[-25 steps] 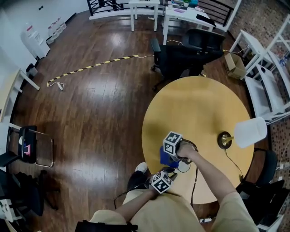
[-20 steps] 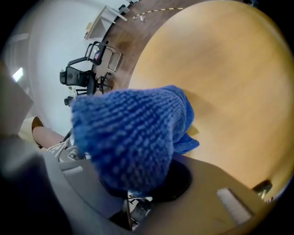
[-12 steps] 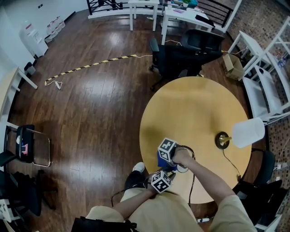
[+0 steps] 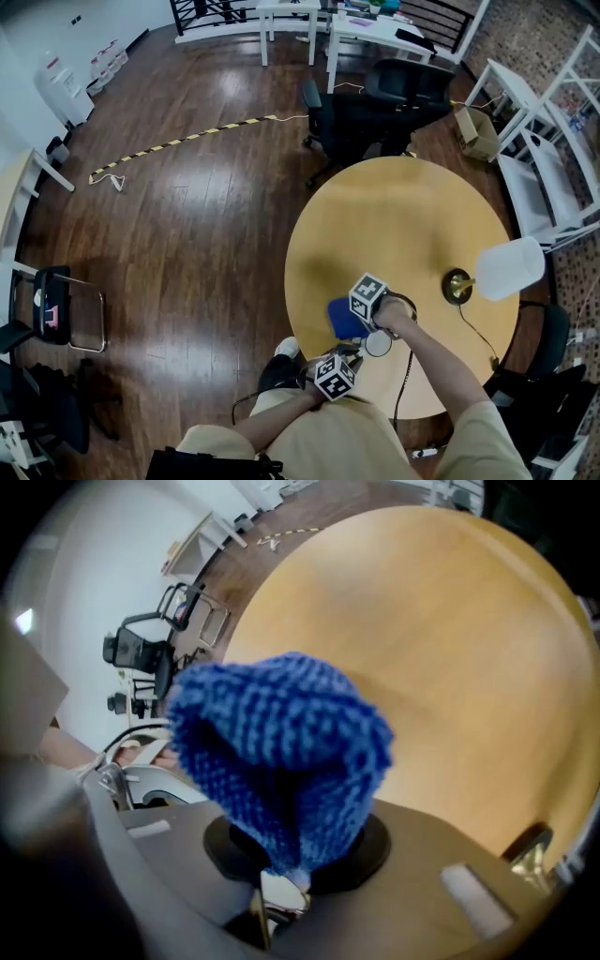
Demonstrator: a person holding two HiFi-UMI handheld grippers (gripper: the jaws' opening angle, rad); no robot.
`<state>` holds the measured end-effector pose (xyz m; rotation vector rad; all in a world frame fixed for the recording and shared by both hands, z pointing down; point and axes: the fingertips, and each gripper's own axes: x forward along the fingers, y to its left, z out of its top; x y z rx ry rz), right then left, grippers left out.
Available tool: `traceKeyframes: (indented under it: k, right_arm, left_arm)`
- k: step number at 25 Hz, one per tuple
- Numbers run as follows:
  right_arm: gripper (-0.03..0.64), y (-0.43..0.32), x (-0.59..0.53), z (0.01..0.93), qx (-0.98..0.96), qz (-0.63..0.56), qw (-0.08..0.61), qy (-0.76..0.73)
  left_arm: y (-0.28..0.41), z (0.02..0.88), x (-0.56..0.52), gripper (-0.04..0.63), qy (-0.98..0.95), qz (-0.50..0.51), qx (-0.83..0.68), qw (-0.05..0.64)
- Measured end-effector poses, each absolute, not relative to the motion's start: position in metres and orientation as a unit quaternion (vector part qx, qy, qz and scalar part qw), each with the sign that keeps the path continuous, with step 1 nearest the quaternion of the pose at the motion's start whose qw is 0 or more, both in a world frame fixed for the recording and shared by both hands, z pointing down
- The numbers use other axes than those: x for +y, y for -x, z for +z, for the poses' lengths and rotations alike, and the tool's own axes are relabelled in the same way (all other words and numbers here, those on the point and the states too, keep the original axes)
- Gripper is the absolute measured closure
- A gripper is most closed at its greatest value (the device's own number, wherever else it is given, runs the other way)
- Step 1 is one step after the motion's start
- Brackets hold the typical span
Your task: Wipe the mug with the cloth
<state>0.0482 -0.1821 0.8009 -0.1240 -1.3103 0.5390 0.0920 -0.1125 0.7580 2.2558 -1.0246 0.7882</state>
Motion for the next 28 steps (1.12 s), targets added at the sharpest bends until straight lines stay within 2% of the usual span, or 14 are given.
traceKeyframes:
  k: [8, 20, 28]
  right_arm:
    - [0.557, -0.075, -0.201, 0.795, -0.627, 0.409, 0.663, -0.011]
    - [0.561, -0.116, -0.214, 0.783, -0.657, 0.489, 0.568, -0.084]
    - [0.561, -0.157, -0.187, 0.786, -0.647, 0.517, 0.554, -0.087]
  left_arm:
    - [-0.1, 0.76, -0.107, 0.542, -0.838, 0.31, -0.369, 0.256]
    - [-0.099, 0.76, -0.106, 0.541, -0.828, 0.325, -0.371, 0.267]
    - [-0.103, 0.762, -0.106, 0.541, -0.83, 0.327, -0.36, 0.274]
